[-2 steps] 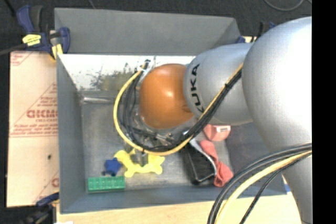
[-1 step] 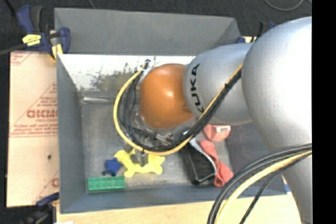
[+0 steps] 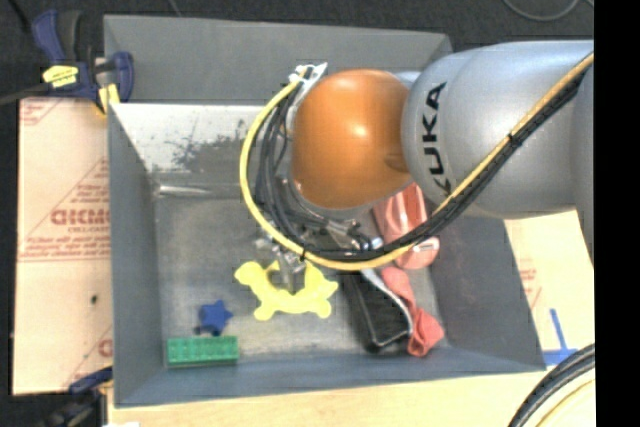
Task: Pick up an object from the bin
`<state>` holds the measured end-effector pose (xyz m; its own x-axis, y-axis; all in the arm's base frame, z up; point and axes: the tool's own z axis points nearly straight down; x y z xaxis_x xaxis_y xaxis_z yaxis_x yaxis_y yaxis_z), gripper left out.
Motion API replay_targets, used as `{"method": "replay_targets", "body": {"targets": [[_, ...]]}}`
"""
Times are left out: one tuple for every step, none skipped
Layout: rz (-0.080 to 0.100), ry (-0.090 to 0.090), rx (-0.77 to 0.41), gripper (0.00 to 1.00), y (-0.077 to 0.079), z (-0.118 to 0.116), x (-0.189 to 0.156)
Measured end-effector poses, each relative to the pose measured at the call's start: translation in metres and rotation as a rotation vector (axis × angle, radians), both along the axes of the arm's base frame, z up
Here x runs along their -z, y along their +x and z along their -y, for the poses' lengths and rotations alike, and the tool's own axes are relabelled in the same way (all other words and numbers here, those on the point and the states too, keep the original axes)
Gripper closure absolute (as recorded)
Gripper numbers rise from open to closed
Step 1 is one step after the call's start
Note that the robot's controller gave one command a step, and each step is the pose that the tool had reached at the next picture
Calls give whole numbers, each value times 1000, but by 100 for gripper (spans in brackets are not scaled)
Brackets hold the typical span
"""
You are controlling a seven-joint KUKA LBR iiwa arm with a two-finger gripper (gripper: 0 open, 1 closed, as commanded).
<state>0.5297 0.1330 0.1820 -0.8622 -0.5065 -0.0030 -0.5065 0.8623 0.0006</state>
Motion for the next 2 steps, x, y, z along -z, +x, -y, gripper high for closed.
{"method": "replay_targets", "body": {"targets": [[0, 0, 1, 100, 0, 0, 0], [1, 0, 25, 100, 9, -12, -96]]}}
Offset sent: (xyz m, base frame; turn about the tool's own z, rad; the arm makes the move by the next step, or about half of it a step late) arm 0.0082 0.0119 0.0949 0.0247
